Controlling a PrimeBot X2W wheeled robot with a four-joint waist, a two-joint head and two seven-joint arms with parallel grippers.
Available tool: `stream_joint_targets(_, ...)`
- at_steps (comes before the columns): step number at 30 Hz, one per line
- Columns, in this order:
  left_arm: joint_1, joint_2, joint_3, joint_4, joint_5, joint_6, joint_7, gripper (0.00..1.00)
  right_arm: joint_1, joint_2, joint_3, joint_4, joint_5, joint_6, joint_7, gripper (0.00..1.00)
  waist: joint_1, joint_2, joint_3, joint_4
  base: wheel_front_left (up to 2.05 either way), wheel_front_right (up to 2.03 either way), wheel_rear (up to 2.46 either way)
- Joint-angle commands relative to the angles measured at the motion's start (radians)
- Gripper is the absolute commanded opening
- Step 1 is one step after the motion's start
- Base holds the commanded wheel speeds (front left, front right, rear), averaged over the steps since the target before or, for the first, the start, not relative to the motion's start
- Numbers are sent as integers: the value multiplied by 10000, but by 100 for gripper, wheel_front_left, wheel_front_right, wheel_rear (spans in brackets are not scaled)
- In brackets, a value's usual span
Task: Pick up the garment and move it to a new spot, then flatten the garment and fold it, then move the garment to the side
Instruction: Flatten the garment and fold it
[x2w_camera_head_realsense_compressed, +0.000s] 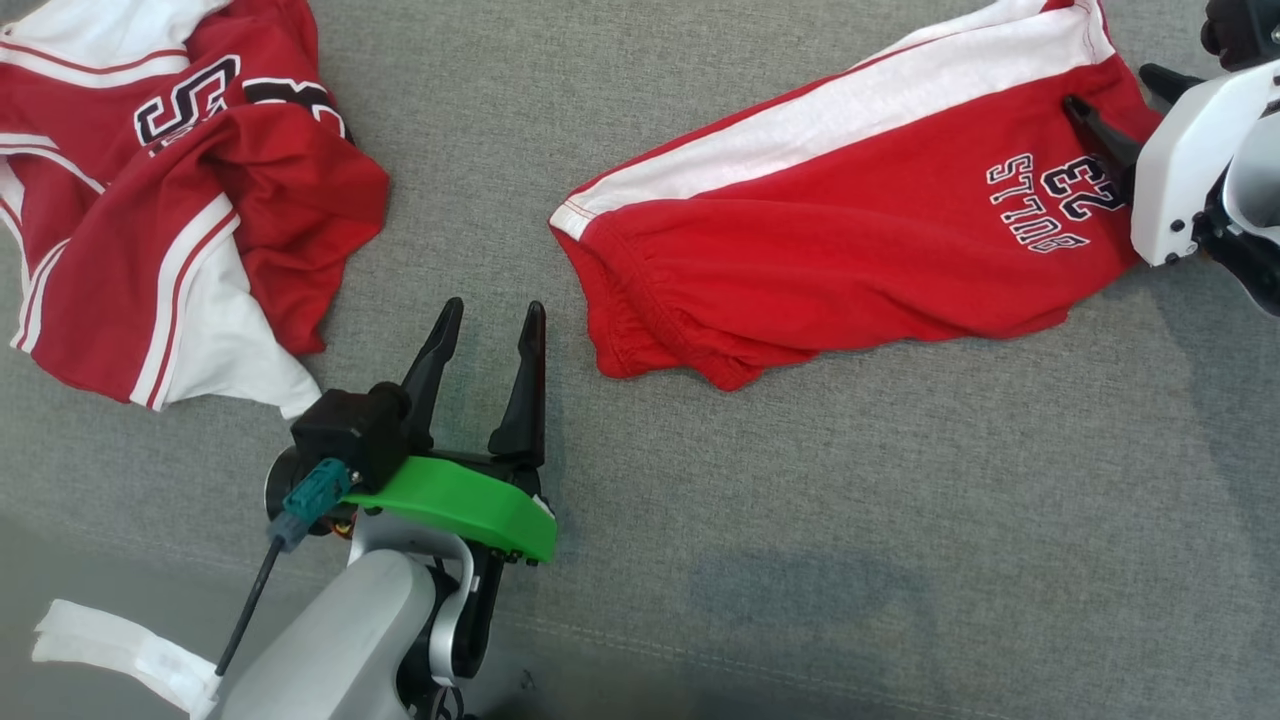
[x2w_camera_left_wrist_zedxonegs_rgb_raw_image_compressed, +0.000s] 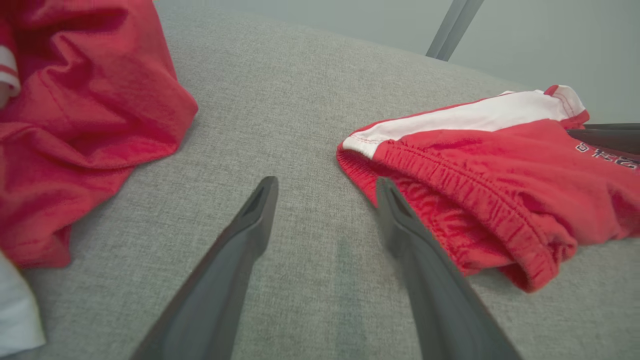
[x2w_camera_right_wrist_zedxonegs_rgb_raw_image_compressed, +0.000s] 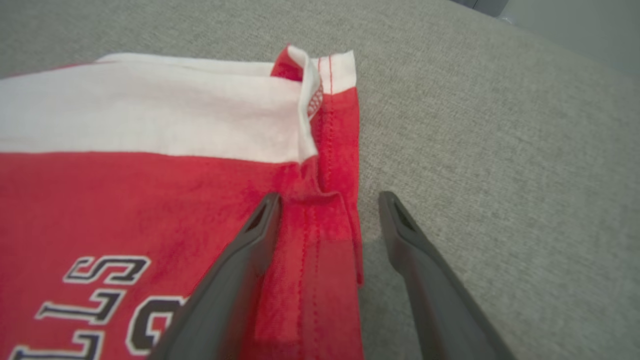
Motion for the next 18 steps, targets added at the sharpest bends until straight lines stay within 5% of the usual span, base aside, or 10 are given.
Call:
stream_joint_targets(1,208,-146,137,46,200,-143,-44,100,214,57,31,209,29,-7,270,100,0,0,-27,50,0,0,0)
stream_joint_targets(2,214,-186,203,71,274,-209,-40,100,245,85,37,214,74,-7,364,100,0,0,-44,59,0,0,0)
stream_joint_targets(4,237,-299,323,169,311,-339,-41,100,298,172,-38,165,226,-4,404,0,0,0,-83,62,0,0,0)
stream_joint_targets(18,1172,-133,1332,639,806,-802,-43,100,1132,1621,-1331,395,1629,-6,9,0,0,0,-1535,-1872,0,0,0)
